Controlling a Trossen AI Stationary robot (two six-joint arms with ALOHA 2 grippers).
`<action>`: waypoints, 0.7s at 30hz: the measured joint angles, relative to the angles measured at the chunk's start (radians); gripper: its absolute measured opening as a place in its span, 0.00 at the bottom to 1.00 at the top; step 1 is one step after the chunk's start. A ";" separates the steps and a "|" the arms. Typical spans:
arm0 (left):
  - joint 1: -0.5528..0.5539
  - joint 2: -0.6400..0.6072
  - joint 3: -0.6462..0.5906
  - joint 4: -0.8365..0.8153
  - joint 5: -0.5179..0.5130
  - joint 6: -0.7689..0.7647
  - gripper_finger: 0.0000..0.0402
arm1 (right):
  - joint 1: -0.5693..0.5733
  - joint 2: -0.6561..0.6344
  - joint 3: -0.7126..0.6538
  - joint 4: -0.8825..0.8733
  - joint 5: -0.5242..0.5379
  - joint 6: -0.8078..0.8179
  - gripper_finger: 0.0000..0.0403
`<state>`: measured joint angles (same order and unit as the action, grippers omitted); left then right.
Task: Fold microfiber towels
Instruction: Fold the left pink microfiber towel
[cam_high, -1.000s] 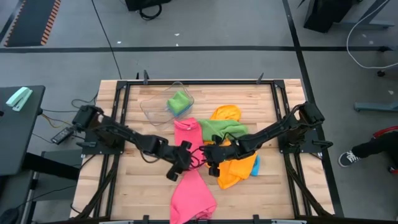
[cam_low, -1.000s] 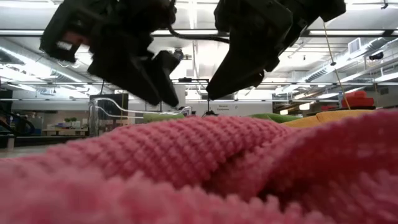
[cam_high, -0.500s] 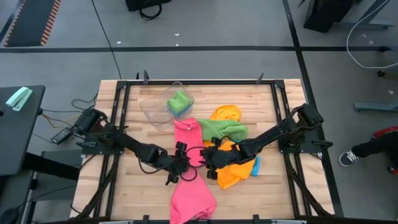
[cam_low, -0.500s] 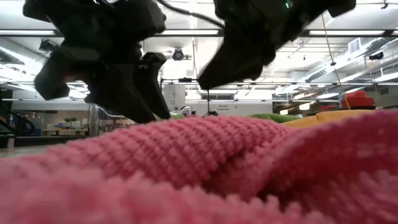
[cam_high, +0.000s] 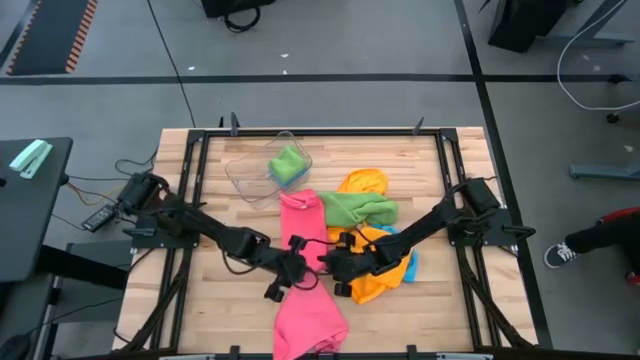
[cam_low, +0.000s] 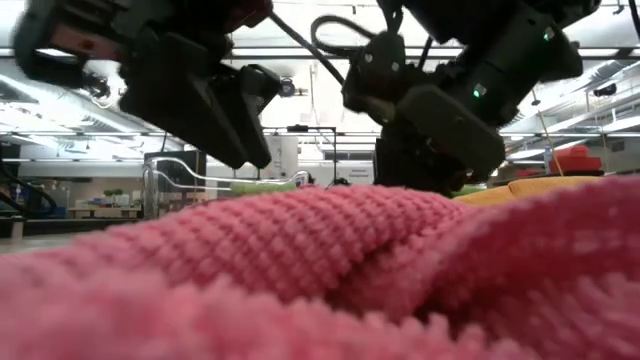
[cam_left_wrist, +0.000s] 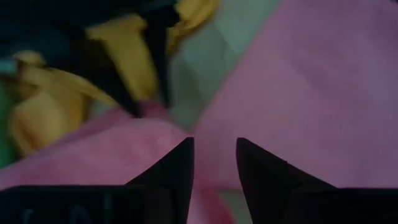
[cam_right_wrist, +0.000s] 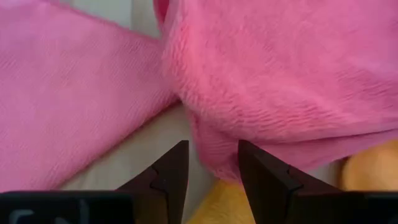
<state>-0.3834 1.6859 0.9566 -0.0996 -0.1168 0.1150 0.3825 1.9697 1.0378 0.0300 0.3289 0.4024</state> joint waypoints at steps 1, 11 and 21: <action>0.012 0.001 0.004 0.003 -0.009 0.010 0.31 | 0.000 0.000 0.000 -0.009 -0.009 0.010 0.36; 0.169 0.001 0.013 -0.011 -0.052 0.106 0.28 | 0.022 -0.008 0.002 -0.043 -0.081 0.076 0.36; 0.312 0.011 0.013 -0.004 -0.055 0.239 0.27 | 0.032 -0.010 0.003 -0.041 -0.171 0.150 0.36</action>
<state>-0.0712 1.6970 0.9699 -0.1041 -0.1723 0.3543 0.4149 1.9594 1.0412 -0.0110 0.1584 0.5527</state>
